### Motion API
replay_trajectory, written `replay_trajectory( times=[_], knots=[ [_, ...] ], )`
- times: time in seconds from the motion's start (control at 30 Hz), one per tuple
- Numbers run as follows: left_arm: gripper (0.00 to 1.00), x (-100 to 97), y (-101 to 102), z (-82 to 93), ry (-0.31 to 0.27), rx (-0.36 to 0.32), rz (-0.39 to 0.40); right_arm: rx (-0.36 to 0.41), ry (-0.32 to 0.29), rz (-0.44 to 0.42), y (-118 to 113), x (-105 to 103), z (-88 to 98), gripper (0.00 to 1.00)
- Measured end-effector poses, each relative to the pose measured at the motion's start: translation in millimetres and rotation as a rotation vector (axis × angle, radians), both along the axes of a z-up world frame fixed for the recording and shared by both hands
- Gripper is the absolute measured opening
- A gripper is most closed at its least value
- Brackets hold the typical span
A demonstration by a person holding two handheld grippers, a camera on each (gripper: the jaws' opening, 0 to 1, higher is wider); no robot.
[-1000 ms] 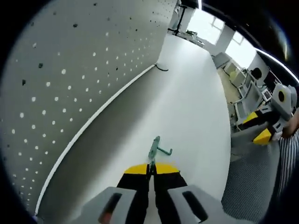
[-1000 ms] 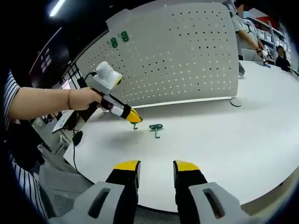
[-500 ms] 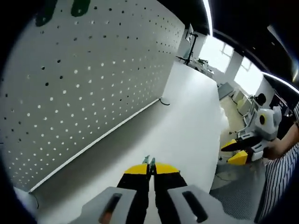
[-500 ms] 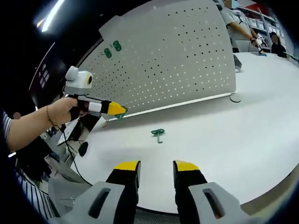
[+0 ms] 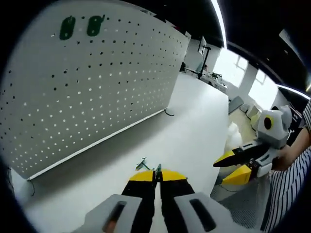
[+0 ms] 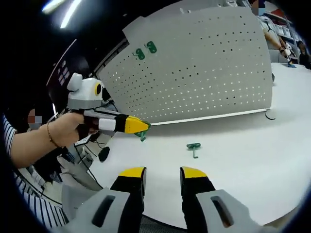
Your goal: Insert the hook assembly into the mounting plate slot until the hook locks in place.
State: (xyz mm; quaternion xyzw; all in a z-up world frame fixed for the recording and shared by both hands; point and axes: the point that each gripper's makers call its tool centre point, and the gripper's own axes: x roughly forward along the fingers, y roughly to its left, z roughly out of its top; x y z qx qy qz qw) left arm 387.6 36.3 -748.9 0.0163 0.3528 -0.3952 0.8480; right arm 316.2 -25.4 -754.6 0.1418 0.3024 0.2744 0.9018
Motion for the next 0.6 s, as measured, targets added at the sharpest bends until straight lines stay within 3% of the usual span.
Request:
replay_trajectory(
  times=[0.33,0.6],
  knots=[
    [0.01,-27.7,11.1,-11.1,0.072,-0.152,0.150,0.041,-0.020,0.096,39.2,-4.9,17.2,0.25],
    [0.01,-33.9,20.2,0.9,0.053,-0.241,0.235,0.066,-0.024,0.114,48.7,-6.6,26.0,0.25]
  ],
)
